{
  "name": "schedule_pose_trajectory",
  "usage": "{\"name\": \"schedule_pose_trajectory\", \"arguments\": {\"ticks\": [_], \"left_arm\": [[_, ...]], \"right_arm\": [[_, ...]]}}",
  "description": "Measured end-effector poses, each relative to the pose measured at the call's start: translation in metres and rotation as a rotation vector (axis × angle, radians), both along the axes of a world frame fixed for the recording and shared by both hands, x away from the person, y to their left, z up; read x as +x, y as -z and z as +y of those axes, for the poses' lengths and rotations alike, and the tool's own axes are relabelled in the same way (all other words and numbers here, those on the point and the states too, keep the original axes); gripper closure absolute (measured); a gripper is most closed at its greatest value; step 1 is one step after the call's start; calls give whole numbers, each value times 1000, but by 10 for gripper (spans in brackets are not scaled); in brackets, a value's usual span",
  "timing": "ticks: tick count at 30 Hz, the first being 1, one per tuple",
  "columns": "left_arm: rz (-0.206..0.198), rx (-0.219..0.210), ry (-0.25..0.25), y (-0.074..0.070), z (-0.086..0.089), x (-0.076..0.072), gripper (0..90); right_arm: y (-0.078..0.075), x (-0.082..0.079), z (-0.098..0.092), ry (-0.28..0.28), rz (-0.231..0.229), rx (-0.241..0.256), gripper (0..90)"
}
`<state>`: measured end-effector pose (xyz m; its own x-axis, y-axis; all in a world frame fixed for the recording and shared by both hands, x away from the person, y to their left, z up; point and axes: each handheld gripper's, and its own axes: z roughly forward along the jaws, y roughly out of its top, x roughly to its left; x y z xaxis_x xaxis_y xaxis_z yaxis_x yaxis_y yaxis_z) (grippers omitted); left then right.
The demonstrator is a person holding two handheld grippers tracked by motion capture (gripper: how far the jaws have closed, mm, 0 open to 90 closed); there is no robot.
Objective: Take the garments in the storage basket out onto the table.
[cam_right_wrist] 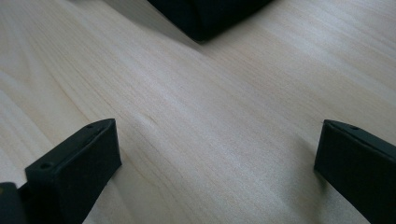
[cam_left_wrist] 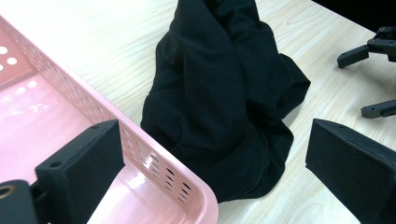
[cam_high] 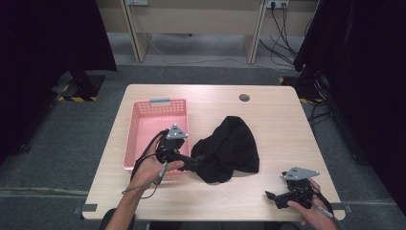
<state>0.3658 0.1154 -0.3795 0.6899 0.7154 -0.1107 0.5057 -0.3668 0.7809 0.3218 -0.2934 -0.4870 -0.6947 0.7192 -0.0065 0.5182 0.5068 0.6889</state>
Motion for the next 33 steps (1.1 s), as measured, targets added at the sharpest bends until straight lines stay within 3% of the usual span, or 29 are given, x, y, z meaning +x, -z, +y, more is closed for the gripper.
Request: {"name": "schedule_pose_trajectory", "arguments": {"ticks": [12, 33], "left_arm": [[-9, 7, 16, 1, 1, -9, 34], [10, -2, 33, 8, 6, -19, 34]], "right_arm": [[0, 0, 0, 0, 0, 0, 4], [0, 0, 0, 0, 0, 0, 5]]}}
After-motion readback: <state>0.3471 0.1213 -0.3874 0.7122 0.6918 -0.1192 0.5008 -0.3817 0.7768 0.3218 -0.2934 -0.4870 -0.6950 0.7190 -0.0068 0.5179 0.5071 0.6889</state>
